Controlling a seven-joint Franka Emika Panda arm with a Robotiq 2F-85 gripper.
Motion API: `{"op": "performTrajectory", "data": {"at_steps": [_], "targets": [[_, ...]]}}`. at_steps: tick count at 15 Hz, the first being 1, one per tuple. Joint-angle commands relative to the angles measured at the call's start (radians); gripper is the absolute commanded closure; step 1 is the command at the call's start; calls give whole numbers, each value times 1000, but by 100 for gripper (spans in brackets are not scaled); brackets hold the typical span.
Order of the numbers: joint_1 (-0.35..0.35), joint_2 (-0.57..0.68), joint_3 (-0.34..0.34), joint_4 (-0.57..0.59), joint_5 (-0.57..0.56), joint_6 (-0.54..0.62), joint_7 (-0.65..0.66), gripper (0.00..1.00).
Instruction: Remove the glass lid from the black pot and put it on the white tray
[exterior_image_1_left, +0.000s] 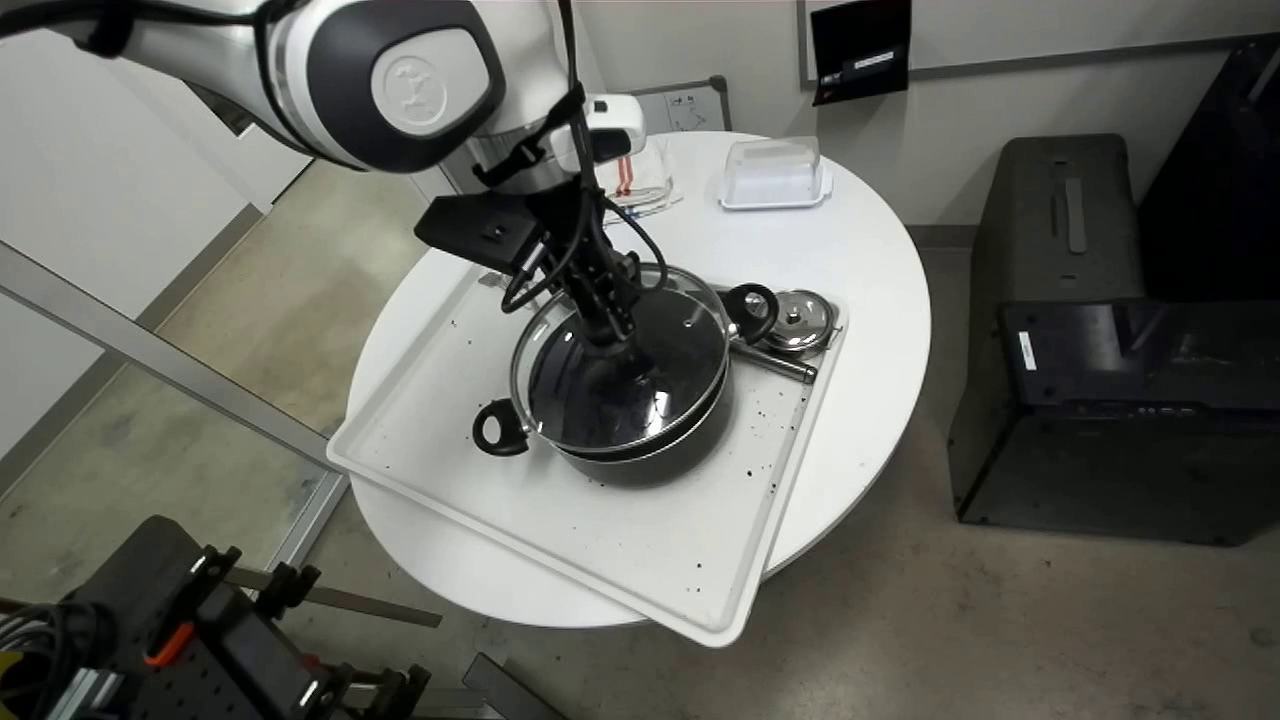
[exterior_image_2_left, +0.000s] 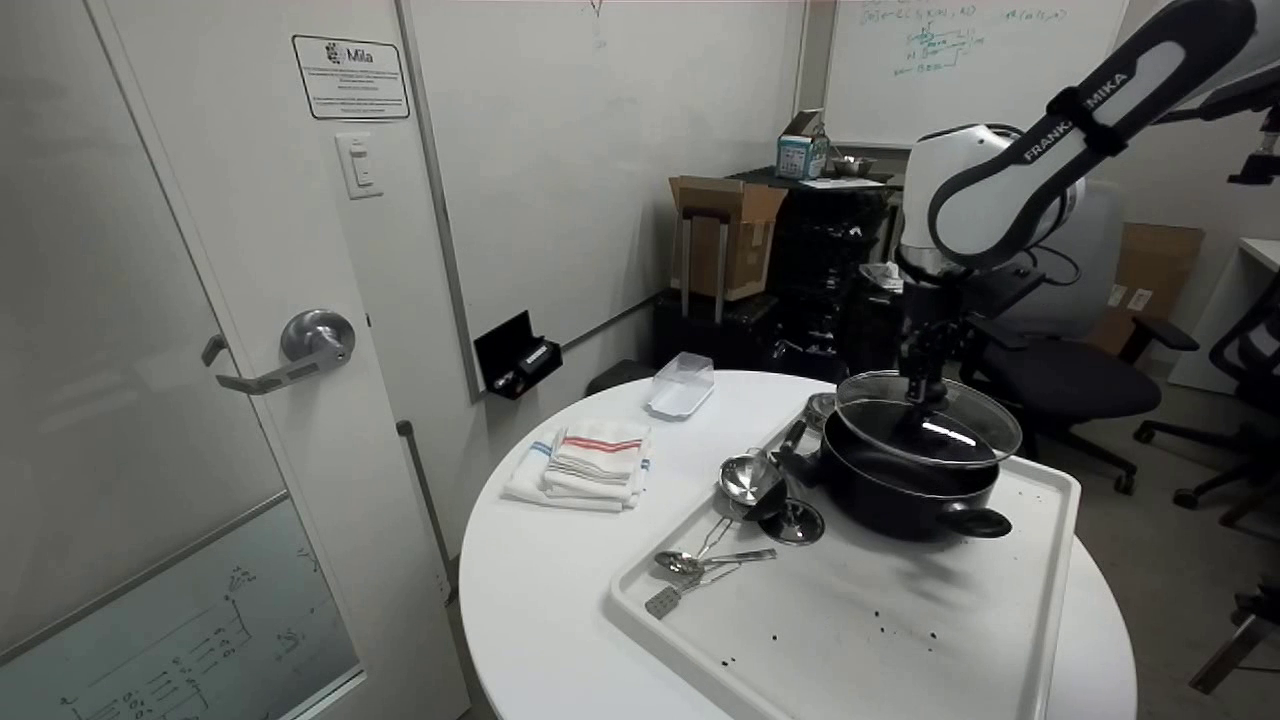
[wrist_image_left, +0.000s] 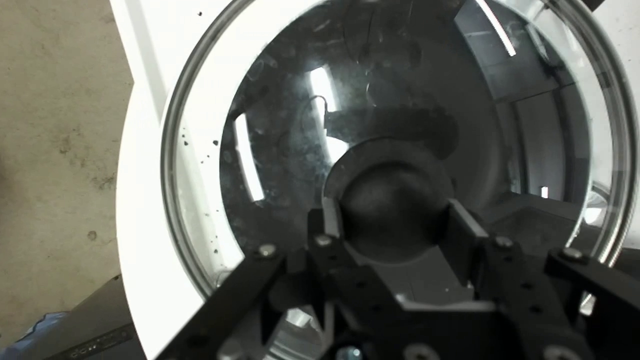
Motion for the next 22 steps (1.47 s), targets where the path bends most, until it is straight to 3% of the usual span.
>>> {"op": "performTrajectory", "data": {"at_steps": [1, 5, 11, 17, 22], "targets": [[15, -81, 26, -62, -5, -5, -11, 75], [70, -108, 46, -93, -25, 7, 19, 75], [208, -113, 56, -126, -94, 31, 97, 75], [360, -82, 56, -133, -213, 62, 236, 75], [434, -35, 57, -114, -263, 89, 313, 75]]}}
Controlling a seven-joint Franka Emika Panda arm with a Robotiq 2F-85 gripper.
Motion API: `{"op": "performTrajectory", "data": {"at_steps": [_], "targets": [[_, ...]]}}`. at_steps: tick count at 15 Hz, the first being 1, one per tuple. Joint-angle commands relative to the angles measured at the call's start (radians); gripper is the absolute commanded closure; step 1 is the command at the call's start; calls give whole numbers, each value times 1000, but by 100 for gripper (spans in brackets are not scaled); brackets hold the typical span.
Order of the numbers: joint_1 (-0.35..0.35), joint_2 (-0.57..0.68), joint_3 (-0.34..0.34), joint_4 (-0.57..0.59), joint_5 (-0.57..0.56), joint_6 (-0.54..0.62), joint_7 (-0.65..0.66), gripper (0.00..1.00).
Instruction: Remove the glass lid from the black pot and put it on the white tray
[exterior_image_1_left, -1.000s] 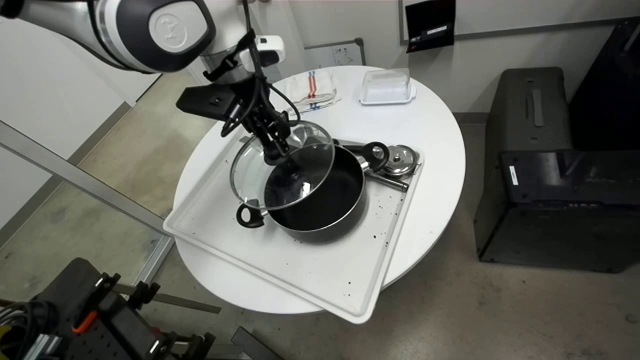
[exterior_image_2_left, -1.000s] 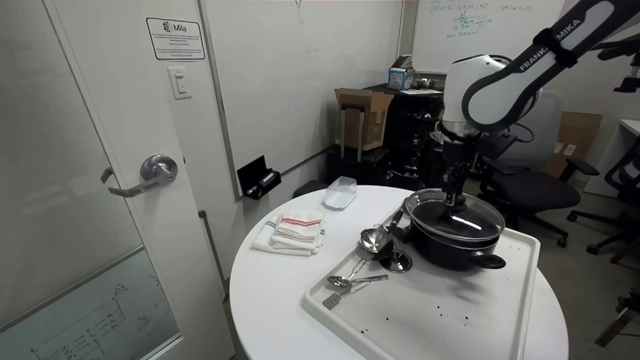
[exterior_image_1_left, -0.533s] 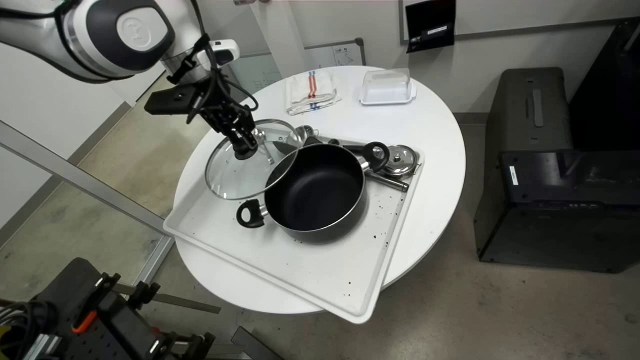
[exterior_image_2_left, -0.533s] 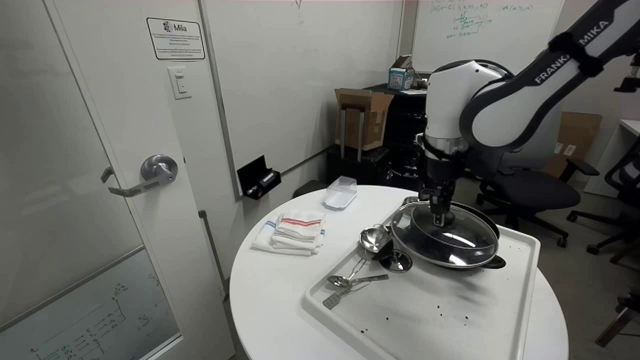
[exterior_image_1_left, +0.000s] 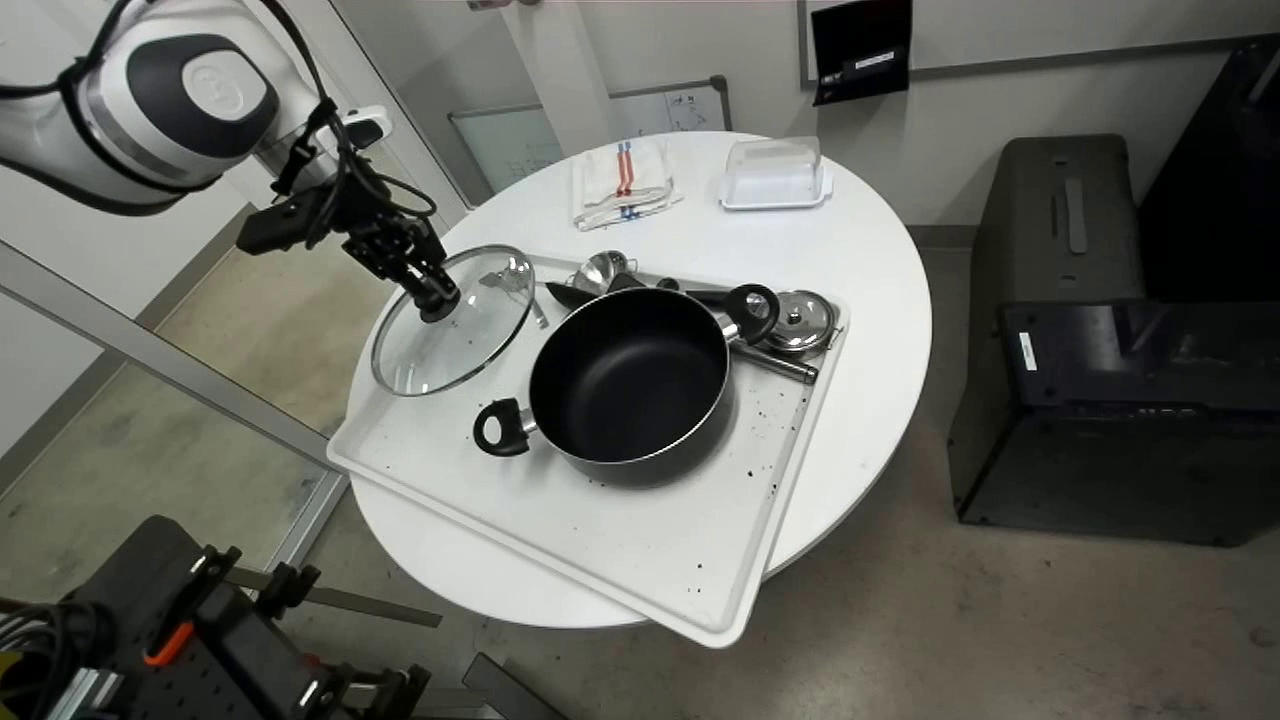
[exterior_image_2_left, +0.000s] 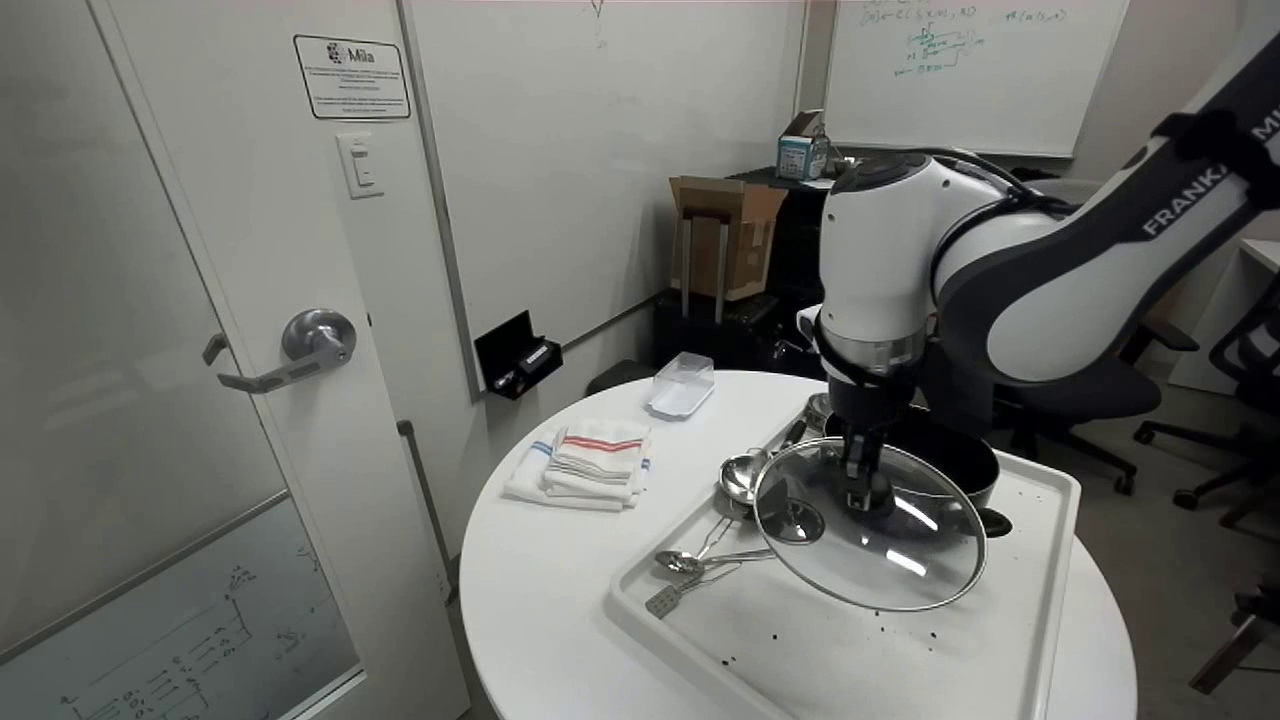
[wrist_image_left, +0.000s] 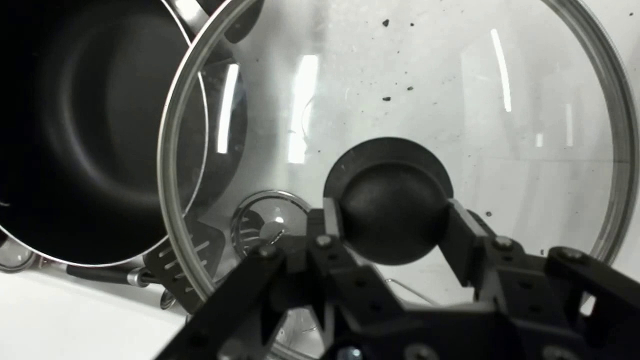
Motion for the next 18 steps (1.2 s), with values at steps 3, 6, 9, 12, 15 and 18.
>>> {"op": "performTrajectory", "data": {"at_steps": [3, 6, 9, 12, 15, 18], "targets": [[45, 44, -2, 14, -38, 52, 59, 75], [50, 81, 9, 29, -21, 61, 47, 75], [48, 115, 20, 45, -7, 73, 38, 75], [46, 151, 22, 62, -3, 87, 32, 75], [48, 190, 10, 69, -11, 123, 31, 75], [51, 223, -2, 64, -11, 158, 24, 75]]}}
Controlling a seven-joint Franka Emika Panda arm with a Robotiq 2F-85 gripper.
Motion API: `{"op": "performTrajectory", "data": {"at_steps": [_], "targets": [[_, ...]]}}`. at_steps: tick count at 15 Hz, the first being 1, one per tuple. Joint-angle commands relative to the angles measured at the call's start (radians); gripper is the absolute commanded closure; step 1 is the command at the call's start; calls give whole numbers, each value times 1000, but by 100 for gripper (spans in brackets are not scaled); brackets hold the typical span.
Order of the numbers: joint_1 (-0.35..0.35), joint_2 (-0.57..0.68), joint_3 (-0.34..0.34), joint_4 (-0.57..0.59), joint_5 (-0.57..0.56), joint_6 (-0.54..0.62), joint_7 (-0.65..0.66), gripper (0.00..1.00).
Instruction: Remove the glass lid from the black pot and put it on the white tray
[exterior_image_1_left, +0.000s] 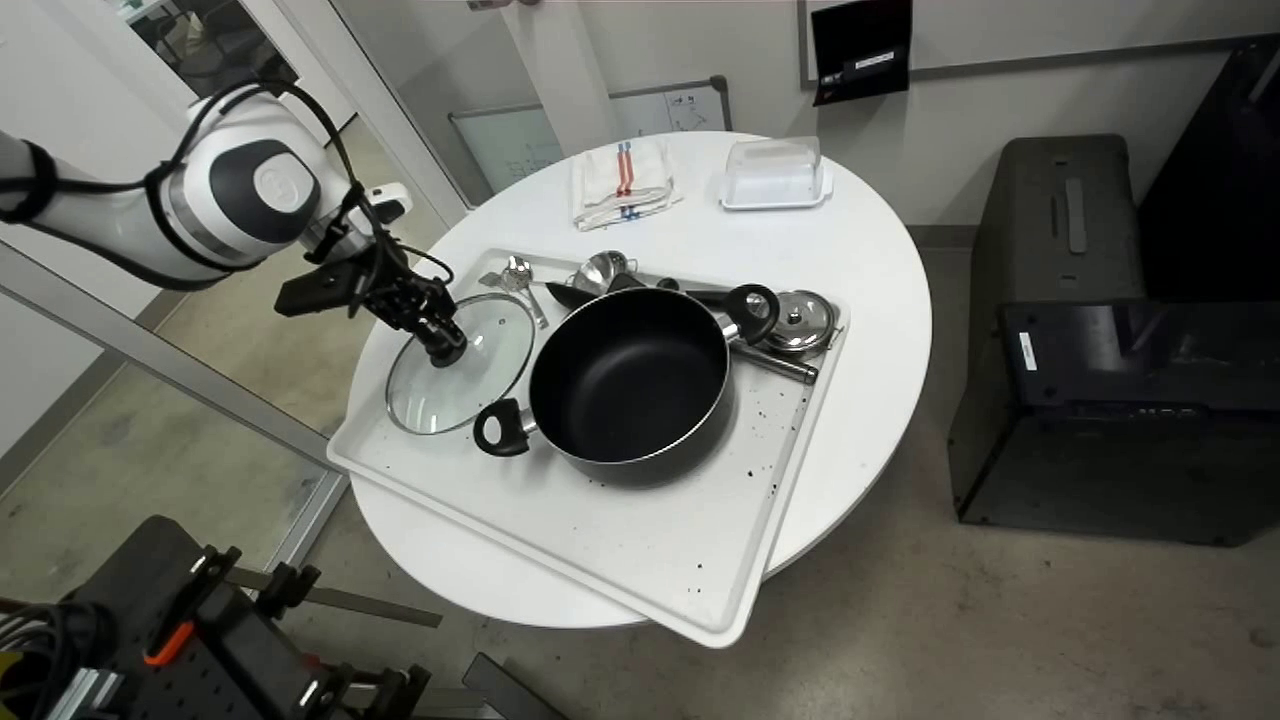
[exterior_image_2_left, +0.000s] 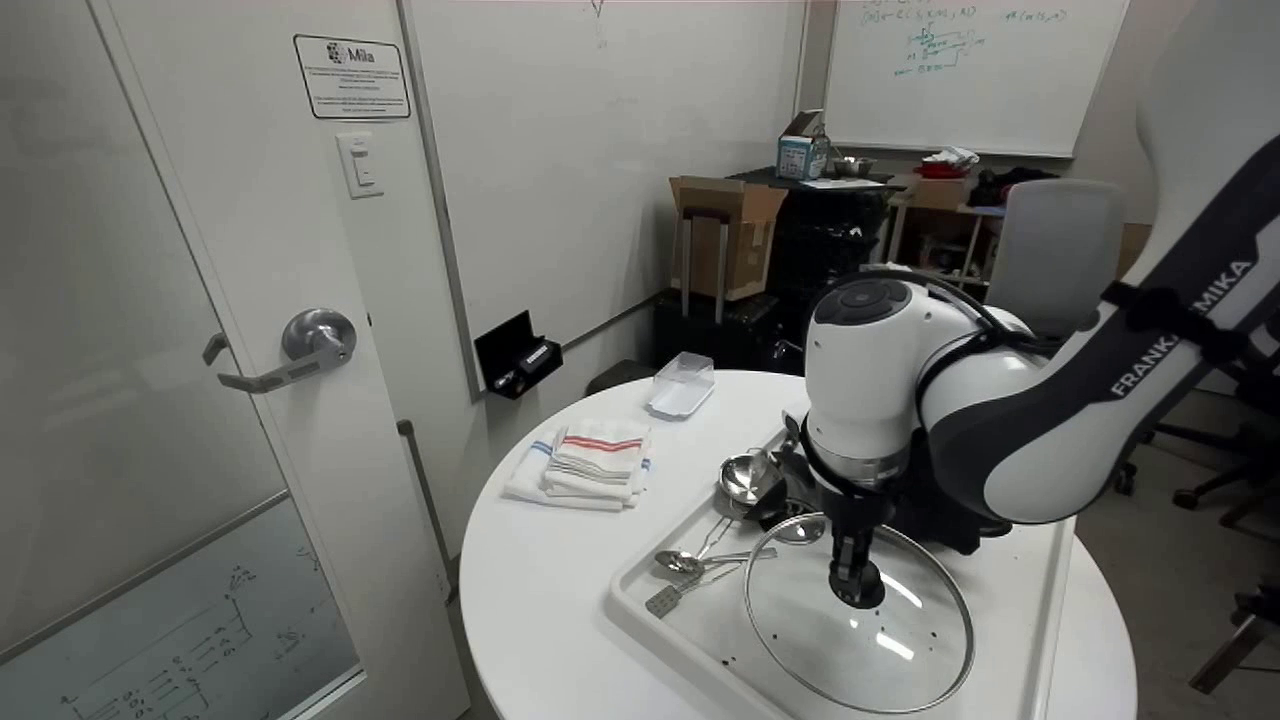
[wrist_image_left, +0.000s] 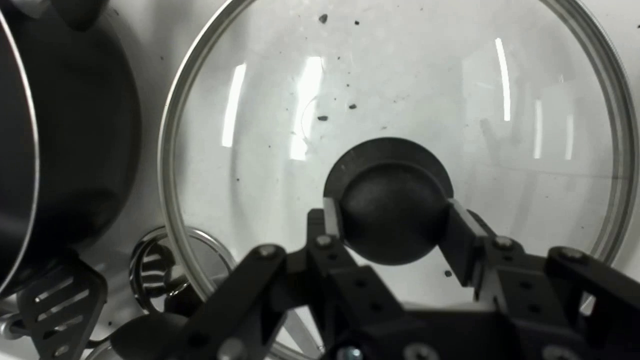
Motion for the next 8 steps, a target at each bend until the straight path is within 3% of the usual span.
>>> {"op": "performTrajectory", "data": {"at_steps": [1, 8], "targets": [[8, 39, -18, 17, 2, 29, -11, 75], [1, 83, -7, 24, 18, 19, -28, 75]]}}
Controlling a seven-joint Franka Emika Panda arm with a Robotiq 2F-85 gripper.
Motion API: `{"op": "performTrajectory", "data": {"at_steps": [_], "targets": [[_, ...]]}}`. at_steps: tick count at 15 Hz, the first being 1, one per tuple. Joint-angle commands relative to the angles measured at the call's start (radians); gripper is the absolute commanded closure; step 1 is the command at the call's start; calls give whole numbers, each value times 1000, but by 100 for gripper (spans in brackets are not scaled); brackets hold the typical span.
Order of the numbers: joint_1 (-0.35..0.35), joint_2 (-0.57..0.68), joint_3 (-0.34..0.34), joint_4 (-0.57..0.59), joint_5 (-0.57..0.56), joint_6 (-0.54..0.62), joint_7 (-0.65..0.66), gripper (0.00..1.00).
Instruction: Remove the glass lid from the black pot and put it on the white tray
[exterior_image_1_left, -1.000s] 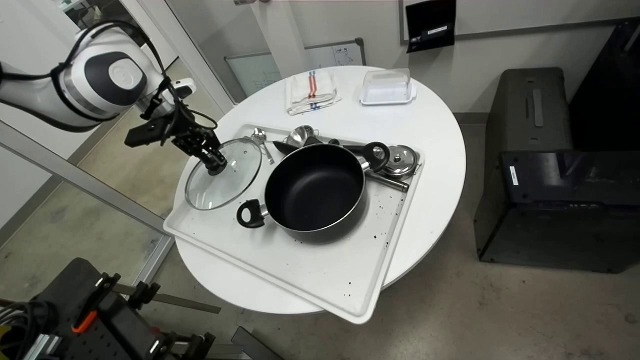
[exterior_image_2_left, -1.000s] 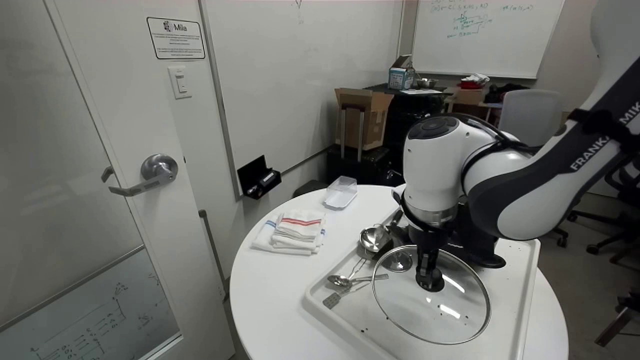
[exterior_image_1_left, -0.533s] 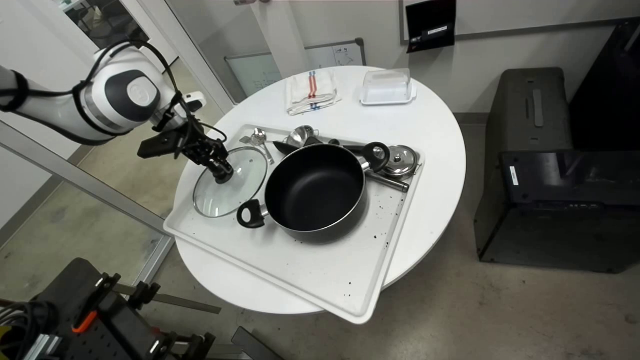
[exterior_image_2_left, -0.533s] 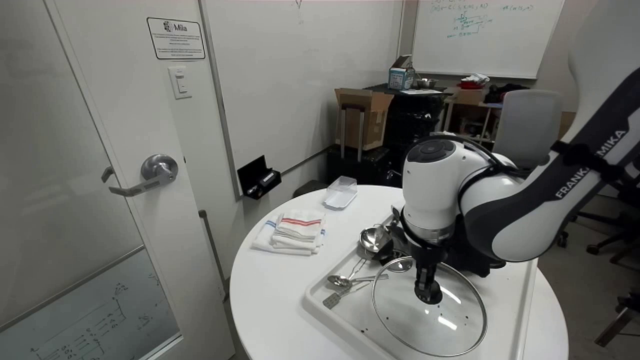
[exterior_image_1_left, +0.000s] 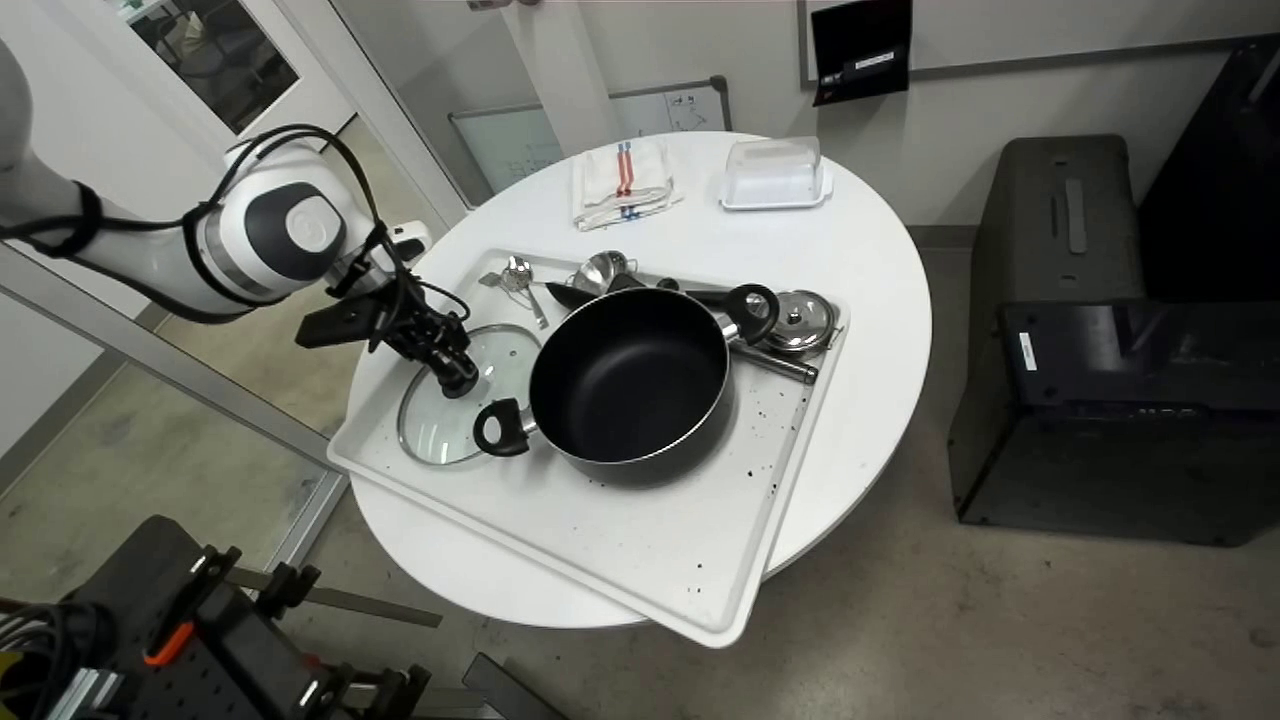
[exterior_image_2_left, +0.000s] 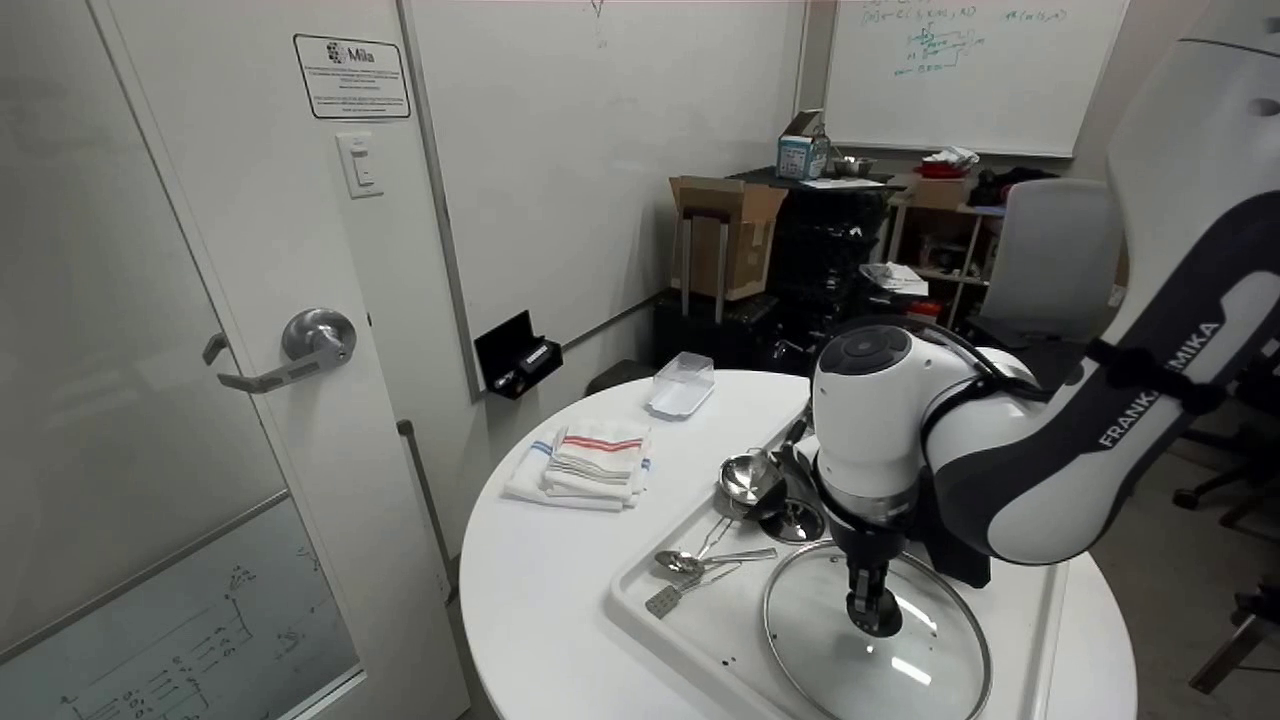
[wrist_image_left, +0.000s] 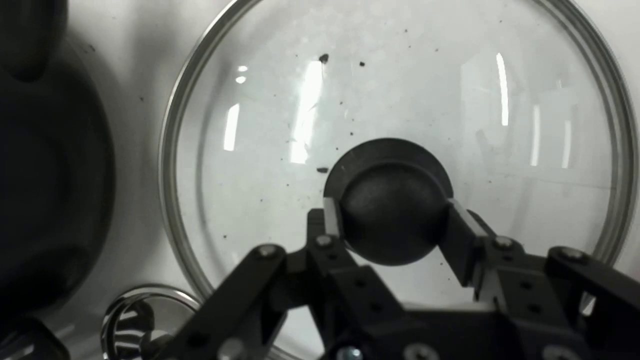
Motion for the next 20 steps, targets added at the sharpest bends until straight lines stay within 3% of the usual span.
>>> {"op": "performTrajectory", "data": {"at_steps": [1, 4, 5, 10, 20], "targets": [[0, 9, 2, 21, 20, -2, -26, 75], [-2, 6, 6, 21, 27, -10, -28, 75], [-2, 4, 5, 19, 27, -12, -29, 28], [-8, -4, 5, 14, 30, -15, -31, 0], [-15, -36, -2, -11, 26, -12, -27, 0]]}}
